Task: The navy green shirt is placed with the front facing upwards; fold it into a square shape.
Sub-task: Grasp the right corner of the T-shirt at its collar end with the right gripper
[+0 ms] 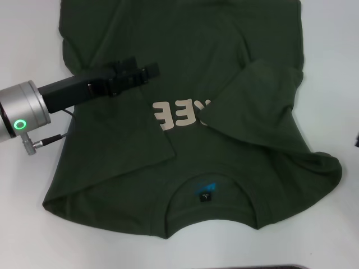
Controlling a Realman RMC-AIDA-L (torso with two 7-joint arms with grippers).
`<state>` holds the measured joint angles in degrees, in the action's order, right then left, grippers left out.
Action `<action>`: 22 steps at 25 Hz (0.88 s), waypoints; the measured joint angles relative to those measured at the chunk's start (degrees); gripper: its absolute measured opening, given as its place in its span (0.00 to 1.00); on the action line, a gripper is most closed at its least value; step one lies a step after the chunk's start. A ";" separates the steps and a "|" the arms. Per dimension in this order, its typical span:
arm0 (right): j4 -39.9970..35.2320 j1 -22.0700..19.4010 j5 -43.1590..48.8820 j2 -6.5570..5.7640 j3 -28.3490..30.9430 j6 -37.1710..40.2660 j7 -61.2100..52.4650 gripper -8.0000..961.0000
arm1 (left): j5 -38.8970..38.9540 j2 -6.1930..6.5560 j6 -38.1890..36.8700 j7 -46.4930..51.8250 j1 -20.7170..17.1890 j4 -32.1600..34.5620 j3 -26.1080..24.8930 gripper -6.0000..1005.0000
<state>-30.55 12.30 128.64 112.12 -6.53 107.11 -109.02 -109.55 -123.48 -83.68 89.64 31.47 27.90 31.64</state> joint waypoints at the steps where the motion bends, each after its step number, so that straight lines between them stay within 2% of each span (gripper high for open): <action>1: 0.03 0.40 0.04 0.29 -0.83 -0.82 -0.18 0.67 | -0.01 0.00 0.06 0.00 0.00 0.02 -0.01 0.87; 5: 1.07 2.15 0.80 0.90 -3.57 -3.72 -0.76 0.67 | -0.02 0.00 0.10 0.00 0.00 0.05 0.00 0.87; 9: 1.75 4.01 3.90 1.21 -3.87 -5.25 -1.25 0.66 | -0.01 0.06 0.10 0.00 0.00 0.06 0.00 0.87; 22: 1.81 5.54 11.83 0.74 -4.71 -4.61 -3.23 0.66 | -0.05 0.09 0.21 0.00 0.15 0.05 0.00 0.87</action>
<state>-28.74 17.85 140.47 112.86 -11.24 102.50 -112.25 -109.60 -123.39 -83.47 89.65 31.62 27.95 31.64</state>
